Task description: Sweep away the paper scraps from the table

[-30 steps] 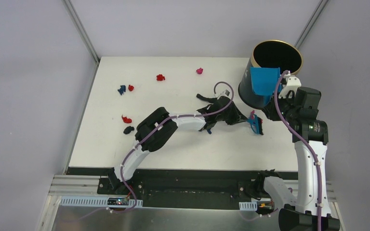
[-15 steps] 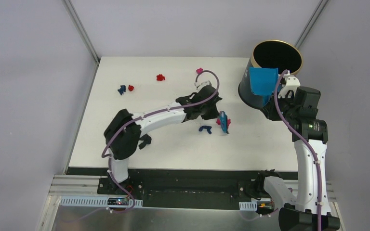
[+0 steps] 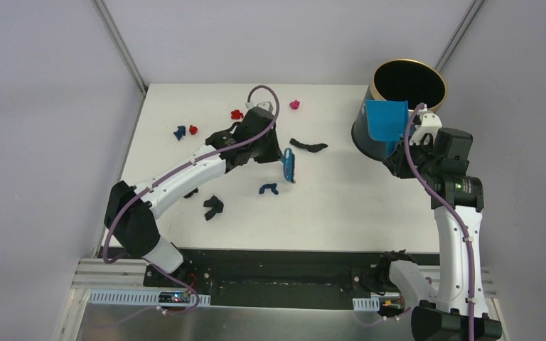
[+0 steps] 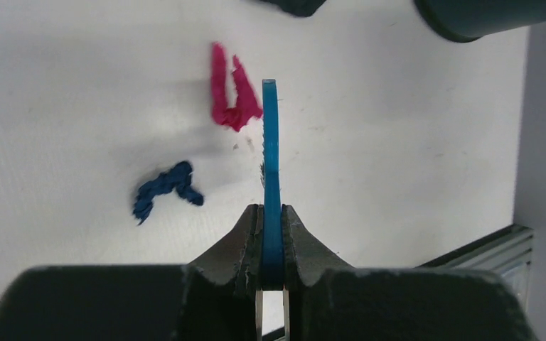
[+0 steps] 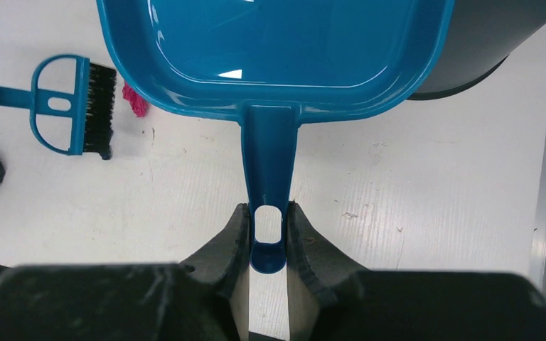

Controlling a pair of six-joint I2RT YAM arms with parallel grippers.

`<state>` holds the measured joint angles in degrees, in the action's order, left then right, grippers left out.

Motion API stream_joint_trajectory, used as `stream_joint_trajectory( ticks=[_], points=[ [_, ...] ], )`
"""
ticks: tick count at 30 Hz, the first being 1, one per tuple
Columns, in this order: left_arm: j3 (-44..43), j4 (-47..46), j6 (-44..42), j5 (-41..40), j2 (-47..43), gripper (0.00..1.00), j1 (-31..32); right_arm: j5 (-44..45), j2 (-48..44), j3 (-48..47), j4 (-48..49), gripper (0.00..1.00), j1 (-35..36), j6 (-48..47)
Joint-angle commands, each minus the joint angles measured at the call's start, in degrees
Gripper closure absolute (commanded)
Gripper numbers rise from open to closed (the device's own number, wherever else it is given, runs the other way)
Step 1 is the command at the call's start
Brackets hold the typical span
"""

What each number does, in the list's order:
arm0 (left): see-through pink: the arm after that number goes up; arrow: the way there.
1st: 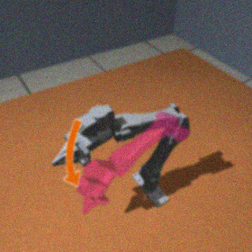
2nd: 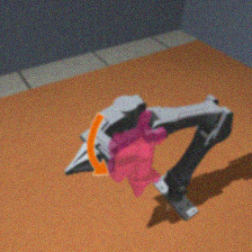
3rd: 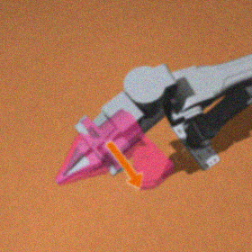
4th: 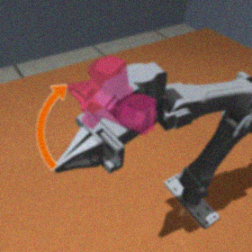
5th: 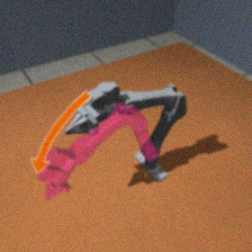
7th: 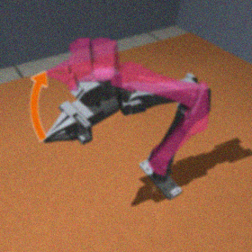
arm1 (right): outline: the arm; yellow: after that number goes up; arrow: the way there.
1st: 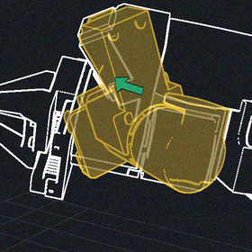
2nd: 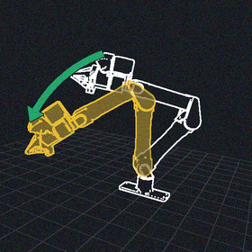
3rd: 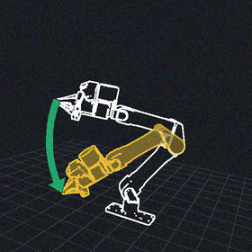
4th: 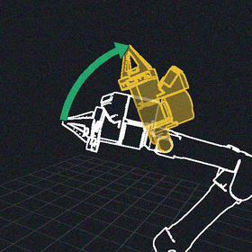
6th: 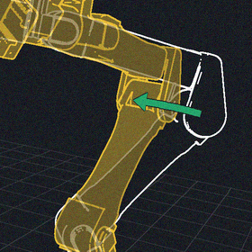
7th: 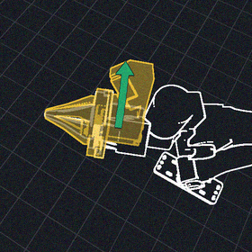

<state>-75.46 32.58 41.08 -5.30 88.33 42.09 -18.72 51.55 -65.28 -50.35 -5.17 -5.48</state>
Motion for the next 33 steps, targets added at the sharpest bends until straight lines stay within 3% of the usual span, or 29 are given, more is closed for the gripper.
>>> stream_joint_trajectory(
  ticks=[1,9,12,18,23,27,33],
  points=[
    [-5.6,-7.1,-4.3,2.4,0.3,1.0,0.7,-1.2,-0.5,-0.5,2.4,1.0,-0.5,0.1],
    [-13.5,-18.1,-0.1,1.4,15.0,1.0,-0.2,-1.1,-1.1,0.7,2.3,1.0,-0.6,-0.2],
    [-17.5,-20.9,4.9,5.0,22.1,1.0,-1.4,-1.4,-1.1,0.8,2.3,1.0,-0.6,-0.2],
    [-21.7,-20.4,10.2,9.3,30.2,1.0,-2.4,-1.9,-1.0,1.2,2.1,1.0,-0.7,-0.3],
    [-12.8,-15.3,14.3,6.0,24.2,1.0,-4.7,-2.6,-0.7,2.6,3.0,1.0,-0.7,-0.8],
    [-4.6,-11.8,11.3,1.5,16.3,1.0,-5.1,-3.3,0.6,2.8,2.9,1.0,-0.7,-2.1],
    [10.3,-8.9,8.3,3.5,2.2,1.0,-7.4,-4.3,2.2,1.7,1.0,1.0,-0.5,-4.6]
  ],
)
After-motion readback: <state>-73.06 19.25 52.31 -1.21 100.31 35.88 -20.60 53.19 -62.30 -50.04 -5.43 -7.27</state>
